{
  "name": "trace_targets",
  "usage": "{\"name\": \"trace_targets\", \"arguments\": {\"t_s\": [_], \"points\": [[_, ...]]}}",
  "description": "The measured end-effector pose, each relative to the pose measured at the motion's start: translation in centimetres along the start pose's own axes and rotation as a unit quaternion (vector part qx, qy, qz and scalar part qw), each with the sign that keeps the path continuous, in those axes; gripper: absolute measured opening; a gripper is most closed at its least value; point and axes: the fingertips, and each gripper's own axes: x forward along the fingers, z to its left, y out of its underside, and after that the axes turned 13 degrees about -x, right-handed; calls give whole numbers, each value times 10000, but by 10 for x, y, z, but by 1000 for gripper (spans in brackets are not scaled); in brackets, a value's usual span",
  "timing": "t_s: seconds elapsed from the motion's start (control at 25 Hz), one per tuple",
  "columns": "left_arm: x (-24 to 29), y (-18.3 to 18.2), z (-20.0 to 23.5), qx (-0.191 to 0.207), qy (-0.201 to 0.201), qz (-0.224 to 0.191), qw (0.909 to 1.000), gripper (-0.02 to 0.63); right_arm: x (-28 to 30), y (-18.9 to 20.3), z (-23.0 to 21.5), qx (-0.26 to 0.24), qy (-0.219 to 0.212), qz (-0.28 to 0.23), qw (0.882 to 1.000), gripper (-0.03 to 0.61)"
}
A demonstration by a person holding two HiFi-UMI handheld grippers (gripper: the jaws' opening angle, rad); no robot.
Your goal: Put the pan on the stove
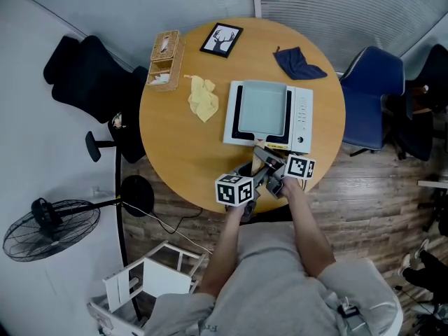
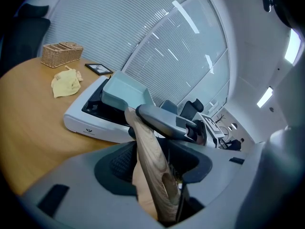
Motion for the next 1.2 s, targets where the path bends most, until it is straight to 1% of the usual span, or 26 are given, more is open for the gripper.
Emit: {"name": "trace_targets", "arguments": {"t_s": [0.2,0.4,0.56,0.68,0.84,1.08,1.2], "points": [[-5,-6,0,61,-92,-101,9999,216,-11,-6,-1,-240,102,40,9997,273],[-14,-15,0,-14,-93,-310,9995,218,-27,-17,-2,-437,254,-2,9987,273],[-21,-20,-3,12,-99,-462,9989,218,-40,-26,0,-683,337,-11,9971,273],[-25,-22,-2,67,-222,-608,9979,218,-51,-35,3,-945,464,-44,9944,273],[-34,-26,0,104,-341,-824,9960,218,-60,-48,10,-1408,629,-91,9880,273],[-44,-26,-3,112,-361,-1038,9939,216,-68,-52,26,-2078,787,32,9750,273],[-46,-25,-4,154,-387,-1108,9930,216,-71,-54,31,-2421,920,56,9659,273]]}}
